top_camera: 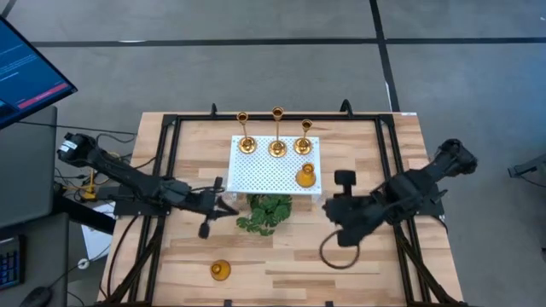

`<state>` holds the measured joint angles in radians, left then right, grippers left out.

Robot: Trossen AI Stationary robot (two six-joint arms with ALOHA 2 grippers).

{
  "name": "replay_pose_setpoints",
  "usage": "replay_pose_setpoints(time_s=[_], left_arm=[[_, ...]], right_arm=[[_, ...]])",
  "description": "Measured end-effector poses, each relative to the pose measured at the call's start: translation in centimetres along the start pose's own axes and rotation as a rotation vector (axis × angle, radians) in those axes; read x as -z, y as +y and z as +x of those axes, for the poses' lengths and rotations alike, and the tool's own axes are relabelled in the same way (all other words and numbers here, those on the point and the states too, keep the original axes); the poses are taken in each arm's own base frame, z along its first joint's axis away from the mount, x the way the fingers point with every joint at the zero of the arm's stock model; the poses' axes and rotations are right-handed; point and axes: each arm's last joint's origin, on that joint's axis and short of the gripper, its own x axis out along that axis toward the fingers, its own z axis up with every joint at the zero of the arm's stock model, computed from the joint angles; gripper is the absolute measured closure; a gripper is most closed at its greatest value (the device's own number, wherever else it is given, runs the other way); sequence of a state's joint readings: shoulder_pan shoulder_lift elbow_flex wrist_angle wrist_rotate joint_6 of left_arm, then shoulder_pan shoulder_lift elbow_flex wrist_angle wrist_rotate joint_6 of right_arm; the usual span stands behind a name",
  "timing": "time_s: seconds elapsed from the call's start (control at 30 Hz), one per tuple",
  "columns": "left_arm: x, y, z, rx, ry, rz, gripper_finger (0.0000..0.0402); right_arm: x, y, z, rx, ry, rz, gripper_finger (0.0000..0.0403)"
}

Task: Pick & Place candle stick holders
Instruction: Put the orange candle holder on the shelf

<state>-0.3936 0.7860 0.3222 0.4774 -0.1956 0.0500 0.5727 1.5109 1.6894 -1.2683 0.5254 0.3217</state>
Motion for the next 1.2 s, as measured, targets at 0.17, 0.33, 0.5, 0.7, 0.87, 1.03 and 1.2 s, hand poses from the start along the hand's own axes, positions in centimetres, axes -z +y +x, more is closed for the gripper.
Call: replay_pose_setpoints(time_s=[0.17,0.33,0.5,0.7,0.87,1.03,1.2], left_arm=[[-0.9,-1.6,-1.1,0.111,-0.058,0.034,0.0394],[-0.7,-3.2,-2.0,0.109,-0.023,0.041,0.0394],[-0.3,-4.8,-2.9,0.046,0.031,0.057,0.0394],[-1.0,-6.6,-4.3,0.046,0.018,-0.028,0.0394],[-2.0,-7.8,-5.0,0.009,0.008,-0.155,0.0394],[-3.2,-9.1,-5.0,-0.019,0.009,-0.229,0.0398],[-4.7,-10.5,-4.5,-0.027,0.016,-0.256,0.0398]], right_arm=[[2.2,0.8,1.0,-0.069,-0.183,-0.042,0.0402],[5.8,0.3,3.4,-0.101,-0.29,0.005,0.0402],[9.5,-0.3,6.1,-0.104,-0.405,0.071,0.0402],[13.4,-0.5,9.5,-0.097,-0.532,0.147,0.0402],[16.0,-0.4,12.0,-0.091,-0.619,0.216,0.0403],[18.2,-0.4,13.9,-0.091,-0.678,0.289,0.0403],[19.8,-0.3,15.4,-0.096,-0.654,0.375,0.0403]])
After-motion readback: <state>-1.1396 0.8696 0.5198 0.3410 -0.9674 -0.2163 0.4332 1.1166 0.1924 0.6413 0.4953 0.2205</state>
